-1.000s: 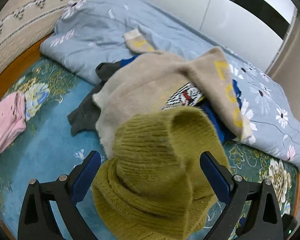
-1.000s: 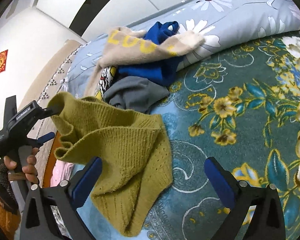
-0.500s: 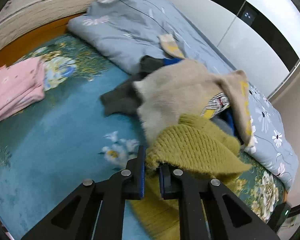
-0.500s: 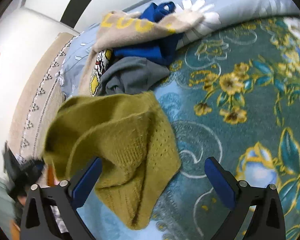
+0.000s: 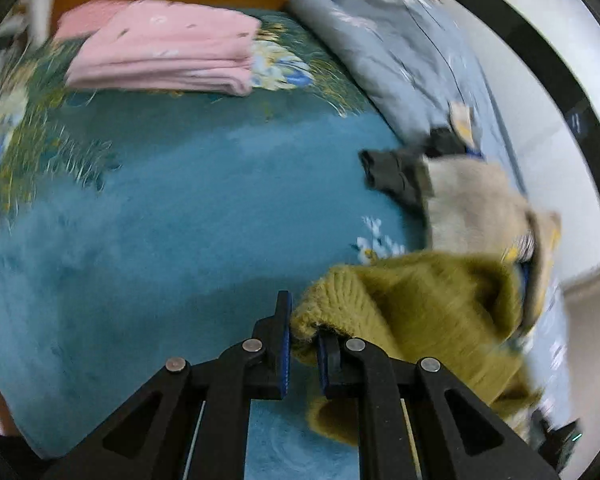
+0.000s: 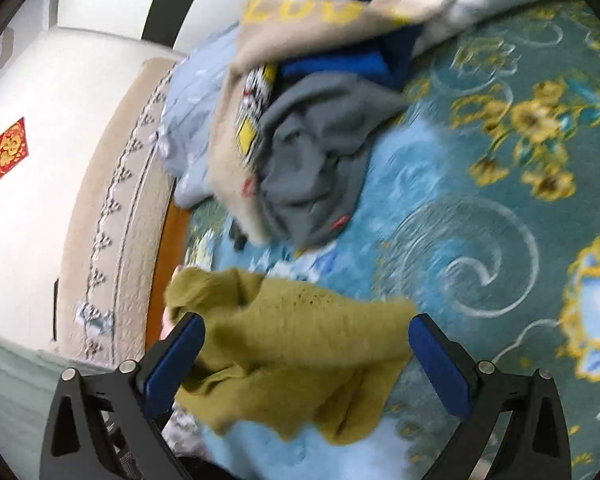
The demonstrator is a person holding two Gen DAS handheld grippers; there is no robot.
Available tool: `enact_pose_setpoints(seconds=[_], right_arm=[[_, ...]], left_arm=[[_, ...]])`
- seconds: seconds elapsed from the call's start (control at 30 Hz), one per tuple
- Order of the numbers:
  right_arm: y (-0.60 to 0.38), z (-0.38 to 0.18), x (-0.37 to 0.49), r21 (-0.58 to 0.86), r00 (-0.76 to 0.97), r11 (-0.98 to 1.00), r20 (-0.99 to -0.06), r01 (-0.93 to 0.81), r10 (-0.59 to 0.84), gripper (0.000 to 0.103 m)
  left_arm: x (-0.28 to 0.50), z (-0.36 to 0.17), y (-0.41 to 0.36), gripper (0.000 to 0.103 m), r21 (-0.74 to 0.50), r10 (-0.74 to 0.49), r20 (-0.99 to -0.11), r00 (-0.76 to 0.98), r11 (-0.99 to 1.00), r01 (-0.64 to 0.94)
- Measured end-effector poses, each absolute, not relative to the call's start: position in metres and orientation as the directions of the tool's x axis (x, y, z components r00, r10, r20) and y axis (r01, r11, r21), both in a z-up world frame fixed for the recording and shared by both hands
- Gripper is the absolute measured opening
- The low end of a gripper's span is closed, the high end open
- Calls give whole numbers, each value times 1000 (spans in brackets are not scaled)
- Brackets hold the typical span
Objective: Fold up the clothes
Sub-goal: 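Grasp the sweater hem with the left gripper while the right gripper holds it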
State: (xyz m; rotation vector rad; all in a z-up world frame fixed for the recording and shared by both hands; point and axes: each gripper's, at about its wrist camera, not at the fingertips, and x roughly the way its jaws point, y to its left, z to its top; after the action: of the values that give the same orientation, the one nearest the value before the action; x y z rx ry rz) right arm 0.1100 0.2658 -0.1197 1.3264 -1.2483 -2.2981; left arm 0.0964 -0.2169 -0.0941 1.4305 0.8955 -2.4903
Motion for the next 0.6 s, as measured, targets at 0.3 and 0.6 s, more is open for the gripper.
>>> enact_pose_setpoints(seconds=[0.3,0.6], right_arm=[[247,-98,106,639,-562,-753,-686,-159,-463,103],[214,-98,117,357,-440,-934,-836,21,-329,103]], left_arm=[[103,-111,-244,11,-512,204,-807,-554,-710,484],[107,-108,-242,11,-502,206,-805,-557,-736,454]])
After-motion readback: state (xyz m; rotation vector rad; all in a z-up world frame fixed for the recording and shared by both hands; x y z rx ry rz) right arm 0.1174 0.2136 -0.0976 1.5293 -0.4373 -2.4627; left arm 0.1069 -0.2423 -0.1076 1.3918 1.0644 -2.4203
